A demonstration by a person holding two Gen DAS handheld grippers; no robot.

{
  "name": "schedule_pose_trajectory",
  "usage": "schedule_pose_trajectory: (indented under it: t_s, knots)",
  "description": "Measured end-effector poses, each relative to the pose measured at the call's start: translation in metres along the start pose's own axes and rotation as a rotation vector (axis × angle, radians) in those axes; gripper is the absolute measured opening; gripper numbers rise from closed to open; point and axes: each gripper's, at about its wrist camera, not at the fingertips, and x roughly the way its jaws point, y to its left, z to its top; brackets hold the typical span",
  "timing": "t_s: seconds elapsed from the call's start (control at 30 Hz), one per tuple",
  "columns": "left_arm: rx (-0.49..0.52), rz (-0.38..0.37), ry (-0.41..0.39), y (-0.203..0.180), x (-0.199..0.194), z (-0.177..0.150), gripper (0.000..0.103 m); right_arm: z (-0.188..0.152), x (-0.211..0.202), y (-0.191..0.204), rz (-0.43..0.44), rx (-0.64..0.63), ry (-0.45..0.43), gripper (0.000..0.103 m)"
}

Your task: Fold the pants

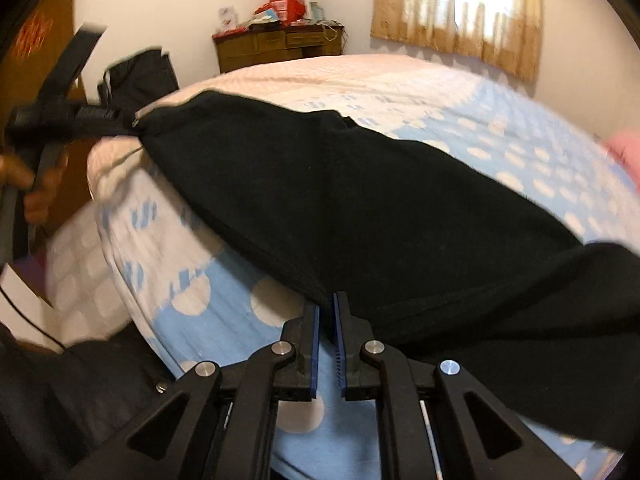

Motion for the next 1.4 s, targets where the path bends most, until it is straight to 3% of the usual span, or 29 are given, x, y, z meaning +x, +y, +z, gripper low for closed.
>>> schedule_pose_trajectory:
  t_s: [0.1,0.17,0.23,0.27,0.3,0.4,0.53,0.6,0.7,0.8,0.9,1.07,1.13,1.3,1.4]
  knots:
    - [-0.004,0.078,-0.100,0.008,-0.018,0.009,0.071,0.008,-0.011,-0.019,0.099,0.133,-0.008,0.011]
    - [0.008,0.055,-0.152,0.005,-0.025,0.017,0.071,0.018,-0.025,-0.036,0.186,0.222,-0.051,0.015]
    - [0.038,0.039,-0.188,-0.006,-0.024,0.024,0.071,0.034,-0.037,-0.051,0.247,0.288,-0.104,0.032]
    - [0.052,0.039,-0.191,-0.012,-0.020,0.026,0.071,0.042,-0.041,-0.058,0.265,0.309,-0.128,0.053]
    - [0.063,0.041,-0.191,-0.019,-0.014,0.027,0.071,0.052,-0.045,-0.067,0.293,0.336,-0.173,0.064]
    - [0.085,0.065,-0.171,-0.038,0.015,0.025,0.071,0.079,-0.043,-0.080,0.347,0.350,-0.228,0.064]
    - [0.079,0.081,-0.093,-0.047,0.043,0.006,0.071,0.121,0.004,-0.070,0.375,0.250,-0.110,0.064]
    - [0.132,0.144,-0.131,-0.056,0.040,-0.004,0.075,0.129,0.030,-0.063,0.368,0.223,-0.050,0.064]
    - [0.186,0.198,-0.155,-0.067,0.038,-0.013,0.081,0.131,0.070,-0.056,0.341,0.146,0.056,0.064]
    - [0.167,0.180,-0.149,-0.061,0.038,-0.013,0.088,0.122,0.092,-0.057,0.344,0.135,0.157,0.064]
    - [0.125,0.166,-0.129,-0.053,0.040,-0.009,0.098,0.115,0.087,-0.053,0.370,0.080,0.203,0.064]
    - [0.118,0.185,-0.112,-0.060,0.049,-0.007,0.103,0.126,0.097,-0.054,0.386,0.095,0.207,0.064]
    - [0.119,0.184,-0.107,-0.061,0.050,-0.007,0.103,0.131,0.105,-0.055,0.424,0.141,0.205,0.064]
    - [0.111,0.158,-0.101,-0.056,0.050,-0.006,0.103,0.134,0.109,-0.053,0.628,0.218,0.263,0.066]
    - [0.112,0.171,-0.101,-0.060,0.053,-0.003,0.103,0.139,0.112,-0.054,0.651,0.246,0.248,0.066]
